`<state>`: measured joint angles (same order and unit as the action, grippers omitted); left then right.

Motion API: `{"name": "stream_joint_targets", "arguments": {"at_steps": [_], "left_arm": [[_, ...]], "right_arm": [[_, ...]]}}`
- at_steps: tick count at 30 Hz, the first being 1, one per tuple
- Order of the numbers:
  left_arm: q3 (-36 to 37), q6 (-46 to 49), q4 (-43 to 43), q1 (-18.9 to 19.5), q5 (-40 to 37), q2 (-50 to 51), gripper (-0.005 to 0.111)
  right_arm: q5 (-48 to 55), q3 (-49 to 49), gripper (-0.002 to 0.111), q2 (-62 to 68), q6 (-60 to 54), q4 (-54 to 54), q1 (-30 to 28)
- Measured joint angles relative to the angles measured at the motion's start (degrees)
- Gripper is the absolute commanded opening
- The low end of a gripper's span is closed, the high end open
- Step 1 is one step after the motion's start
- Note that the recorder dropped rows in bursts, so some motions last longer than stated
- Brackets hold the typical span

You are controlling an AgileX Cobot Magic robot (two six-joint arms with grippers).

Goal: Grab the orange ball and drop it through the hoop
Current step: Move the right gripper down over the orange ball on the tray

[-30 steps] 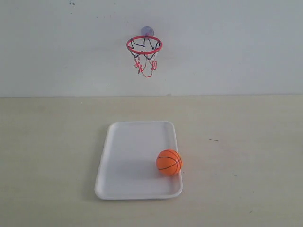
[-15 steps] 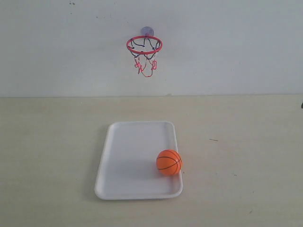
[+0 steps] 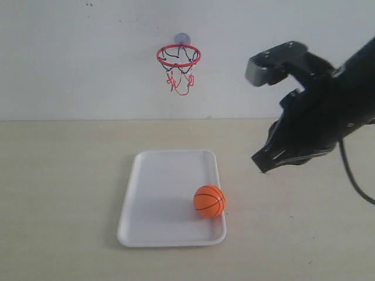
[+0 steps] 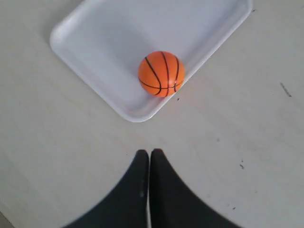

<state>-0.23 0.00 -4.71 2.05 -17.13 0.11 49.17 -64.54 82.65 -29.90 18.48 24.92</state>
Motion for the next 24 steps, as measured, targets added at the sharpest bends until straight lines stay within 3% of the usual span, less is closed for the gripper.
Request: {"name": "stream_joint_targets", "arguments": {"at_steps": [1,3,4,5,6,7,16,24], "left_arm": [[0.0,0.0,0.0,0.0,0.0,0.0,0.004],[0.0,0.0,0.0,0.0,0.0,0.0,0.004],[0.0,0.0,0.0,0.0,0.0,0.0,0.004],[0.0,0.0,0.0,0.0,0.0,0.0,0.004],[0.0,0.0,0.0,0.0,0.0,0.0,0.004],[0.0,0.0,0.0,0.0,0.0,0.0,0.004],[0.0,0.0,0.0,0.0,0.0,0.0,0.004],[0.0,0.0,0.0,0.0,0.0,0.0,0.004]], "right_arm": [[1.3,-2.5,0.003,3.8,0.0,-0.5,0.8],[2.2,-5.6,0.017,8.8,0.4,-1.2,2.1],[2.2,-6.4,0.036,10.2,0.5,-1.6,2.4],[2.1,-7.5,0.046,12.7,0.6,-2.7,2.8],[2.0,-7.8,0.069,13.7,0.6,-3.1,2.9],[0.6,-8.2,0.079,15.4,1.3,-3.3,3.1],[-11.6,-8.4,0.074,23.8,7.9,-2.0,3.1],[-12.9,-11.0,0.074,26.9,8.0,1.2,3.1]]}}
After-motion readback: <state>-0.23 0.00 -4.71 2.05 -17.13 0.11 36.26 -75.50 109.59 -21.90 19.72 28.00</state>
